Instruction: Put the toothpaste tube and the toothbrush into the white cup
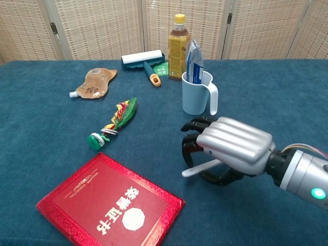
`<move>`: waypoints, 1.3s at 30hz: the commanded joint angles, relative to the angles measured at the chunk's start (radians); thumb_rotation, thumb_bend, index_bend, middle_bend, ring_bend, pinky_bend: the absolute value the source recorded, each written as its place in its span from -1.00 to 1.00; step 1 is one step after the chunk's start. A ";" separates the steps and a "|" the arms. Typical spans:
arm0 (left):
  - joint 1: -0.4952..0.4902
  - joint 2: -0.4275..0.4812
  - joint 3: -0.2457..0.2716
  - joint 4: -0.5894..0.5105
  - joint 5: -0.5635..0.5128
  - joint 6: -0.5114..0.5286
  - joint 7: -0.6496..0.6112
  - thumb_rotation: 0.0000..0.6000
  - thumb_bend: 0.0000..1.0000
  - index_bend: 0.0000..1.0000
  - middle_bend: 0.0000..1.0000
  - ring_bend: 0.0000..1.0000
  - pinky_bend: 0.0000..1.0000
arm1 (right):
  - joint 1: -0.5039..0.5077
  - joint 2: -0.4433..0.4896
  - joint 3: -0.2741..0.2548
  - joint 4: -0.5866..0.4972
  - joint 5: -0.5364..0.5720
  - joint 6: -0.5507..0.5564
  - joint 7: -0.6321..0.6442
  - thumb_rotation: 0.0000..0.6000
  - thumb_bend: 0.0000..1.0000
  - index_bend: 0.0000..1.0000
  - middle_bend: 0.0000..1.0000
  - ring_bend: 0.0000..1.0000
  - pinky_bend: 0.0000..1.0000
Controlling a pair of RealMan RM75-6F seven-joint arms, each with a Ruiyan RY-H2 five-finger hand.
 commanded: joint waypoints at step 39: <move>-0.014 0.011 0.004 -0.027 -0.009 -0.028 0.022 1.00 -0.34 -0.66 -0.70 -0.79 -0.70 | -0.120 0.112 0.127 -0.132 0.228 0.014 1.067 1.00 -0.33 -0.62 -0.64 -0.81 -0.84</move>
